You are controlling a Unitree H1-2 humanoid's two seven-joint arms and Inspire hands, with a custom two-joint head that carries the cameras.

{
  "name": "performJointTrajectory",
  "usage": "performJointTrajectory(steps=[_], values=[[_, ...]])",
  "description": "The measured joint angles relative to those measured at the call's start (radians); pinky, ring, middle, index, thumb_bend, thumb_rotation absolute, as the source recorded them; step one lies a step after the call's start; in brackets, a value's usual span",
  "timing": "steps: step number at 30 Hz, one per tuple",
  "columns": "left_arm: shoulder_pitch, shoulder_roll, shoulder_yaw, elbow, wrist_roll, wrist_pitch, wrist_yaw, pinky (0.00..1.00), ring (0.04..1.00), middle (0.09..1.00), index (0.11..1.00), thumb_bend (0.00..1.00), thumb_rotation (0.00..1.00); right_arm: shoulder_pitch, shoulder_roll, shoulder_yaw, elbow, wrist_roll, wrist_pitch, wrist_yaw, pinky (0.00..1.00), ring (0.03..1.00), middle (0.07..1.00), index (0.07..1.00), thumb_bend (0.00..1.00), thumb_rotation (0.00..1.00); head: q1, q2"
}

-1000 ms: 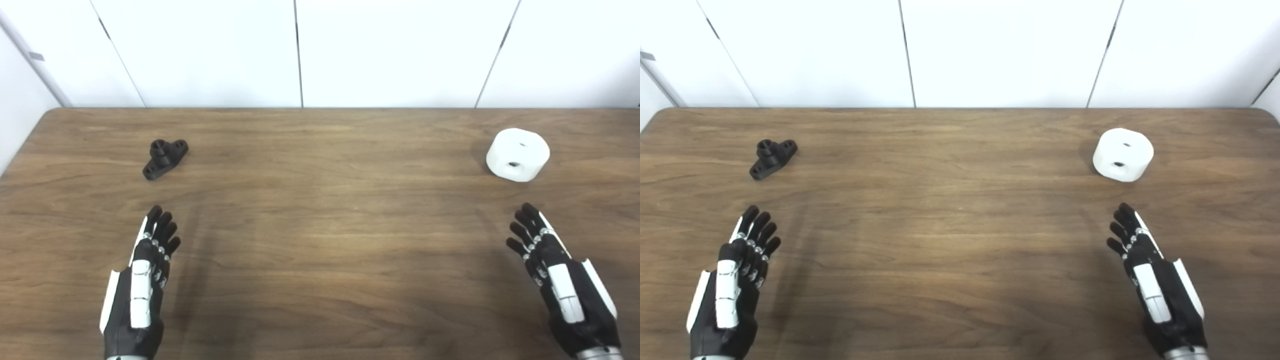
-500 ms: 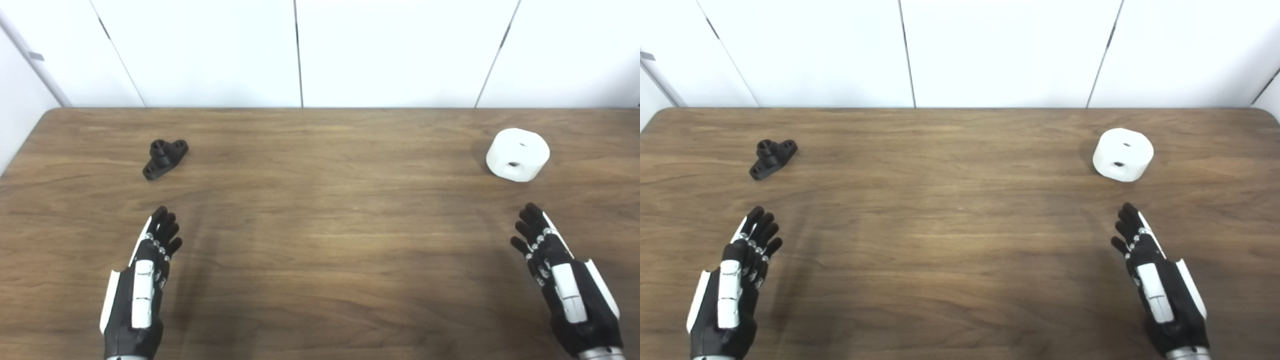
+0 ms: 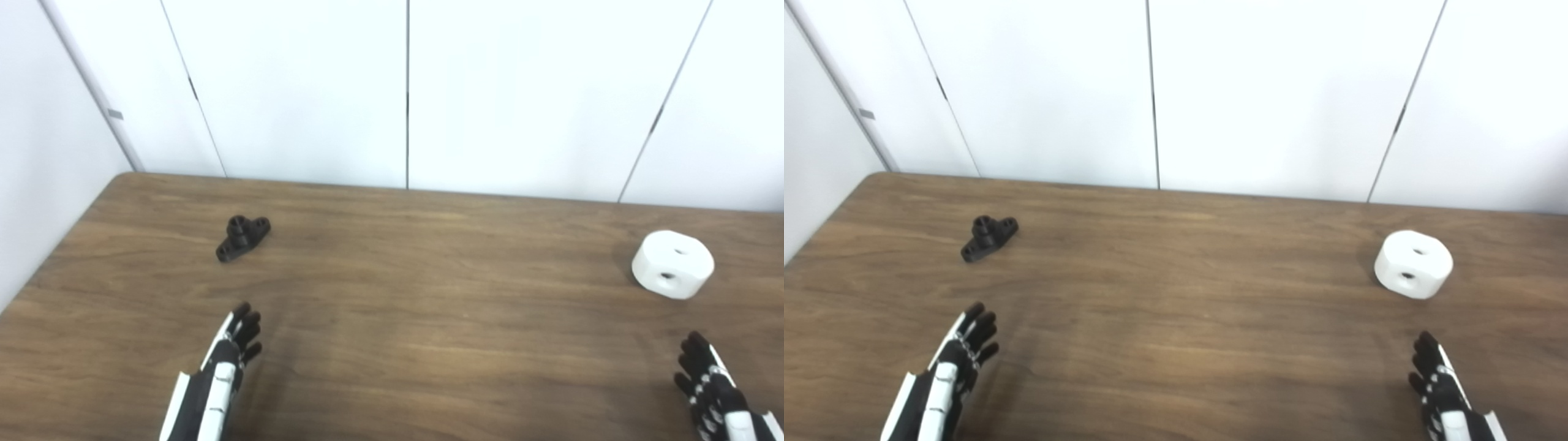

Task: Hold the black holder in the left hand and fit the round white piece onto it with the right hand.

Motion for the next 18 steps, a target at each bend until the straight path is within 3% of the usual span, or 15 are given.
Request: performJointTrajectory(steps=[9,18], values=[[-0.004,0.0,-0.024,0.021,0.034,-0.025,0.022,0.86,0.909,0.914,0.936,0.47,0.89,-0.011,-0.002,-0.009,0.035,0.017,-0.022,0.002,1.0,1.0,1.0,1.0,0.6,1.0,0.058,-0.02],[-0.007,0.0,-0.041,0.026,0.05,-0.027,0.038,0.84,0.907,0.911,0.926,0.48,0.84,-0.019,-0.004,-0.017,0.057,0.037,-0.038,0.002,1.0,1.0,1.0,1.0,0.62,1.0,0.063,-0.02]])
